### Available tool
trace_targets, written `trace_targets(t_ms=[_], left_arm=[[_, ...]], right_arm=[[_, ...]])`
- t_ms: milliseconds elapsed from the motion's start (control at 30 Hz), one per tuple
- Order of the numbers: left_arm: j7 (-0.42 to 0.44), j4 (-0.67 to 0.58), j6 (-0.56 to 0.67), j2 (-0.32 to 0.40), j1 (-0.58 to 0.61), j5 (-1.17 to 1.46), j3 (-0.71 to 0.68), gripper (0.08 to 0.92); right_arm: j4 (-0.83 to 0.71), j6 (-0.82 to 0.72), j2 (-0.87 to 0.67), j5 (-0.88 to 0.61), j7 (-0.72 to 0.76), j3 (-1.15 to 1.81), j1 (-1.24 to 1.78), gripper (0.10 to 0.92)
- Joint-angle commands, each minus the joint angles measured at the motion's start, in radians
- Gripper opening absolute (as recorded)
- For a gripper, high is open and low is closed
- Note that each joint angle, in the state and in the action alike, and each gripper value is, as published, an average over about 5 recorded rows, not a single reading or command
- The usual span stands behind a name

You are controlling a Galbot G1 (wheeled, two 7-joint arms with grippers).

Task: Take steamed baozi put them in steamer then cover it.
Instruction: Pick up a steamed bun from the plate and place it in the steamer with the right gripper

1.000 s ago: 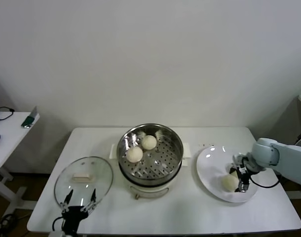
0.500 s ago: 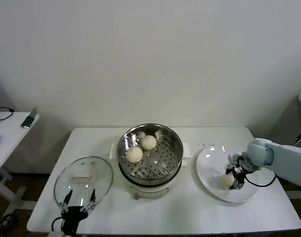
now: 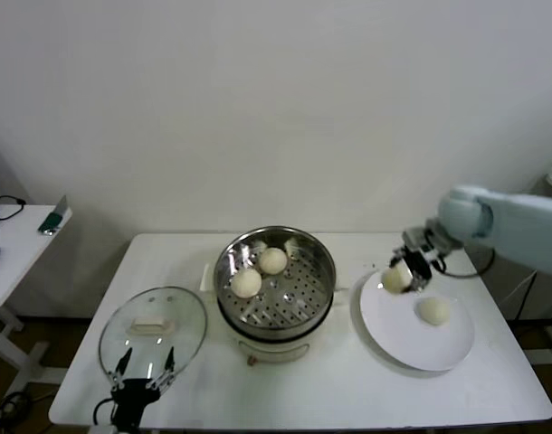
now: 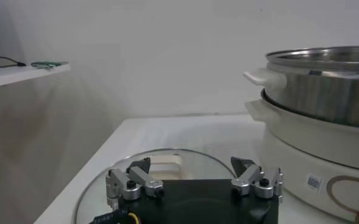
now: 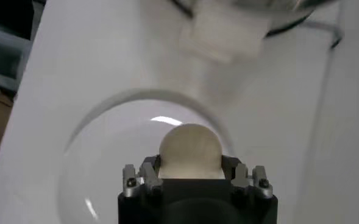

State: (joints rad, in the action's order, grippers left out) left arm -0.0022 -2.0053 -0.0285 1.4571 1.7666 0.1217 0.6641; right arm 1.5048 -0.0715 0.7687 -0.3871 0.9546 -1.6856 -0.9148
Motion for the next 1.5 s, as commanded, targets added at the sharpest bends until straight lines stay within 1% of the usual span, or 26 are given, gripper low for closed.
trace_targets(t_ms=[33, 133, 200, 333, 467, 700, 967, 1433, 1500], left_arm=[[-0.002, -0.001, -0.001, 0.000, 0.002, -0.004, 0.000, 0.823], [-0.003, -0.008, -0.002, 0.001, 0.005, -0.003, 0.002, 0.823], [-0.003, -0.014, -0.003, 0.002, 0.008, -0.001, 0.006, 0.823], [-0.006, -0.024, -0.003, 0.007, 0.010, 0.000, 0.014, 0.823], [-0.009, -0.032, -0.003, 0.013, 0.014, 0.000, 0.019, 0.823], [-0.016, -0.036, -0.002, 0.019, 0.021, 0.002, 0.027, 0.823], [-0.019, -0.032, 0.000, 0.023, 0.020, 0.001, 0.026, 0.823], [-0.020, -0.024, 0.000, 0.022, 0.013, 0.004, 0.026, 0.823], [-0.020, -0.024, 0.000, 0.022, 0.012, 0.004, 0.026, 0.823]], right_arm=[[0.294, 0.173, 0.270, -0.034, 0.005, 0.042, -0.342, 0.662], [0.382, 0.165, 0.340, 0.042, -0.044, 0.073, -0.265, 0.662], [0.396, 0.160, 0.381, 0.121, -0.065, 0.077, -0.204, 0.662], [0.367, 0.155, 0.450, 0.257, -0.092, 0.078, -0.067, 0.662], [0.318, 0.151, 0.486, 0.326, -0.106, 0.059, 0.019, 0.662], [0.264, 0.119, 0.492, 0.362, -0.123, 0.031, 0.103, 0.662], [0.153, 0.124, 0.495, 0.433, -0.130, 0.032, 0.159, 0.662], [0.135, 0.133, 0.518, 0.414, -0.139, 0.022, 0.177, 0.662], [0.129, 0.136, 0.518, 0.415, -0.145, 0.024, 0.172, 0.678]])
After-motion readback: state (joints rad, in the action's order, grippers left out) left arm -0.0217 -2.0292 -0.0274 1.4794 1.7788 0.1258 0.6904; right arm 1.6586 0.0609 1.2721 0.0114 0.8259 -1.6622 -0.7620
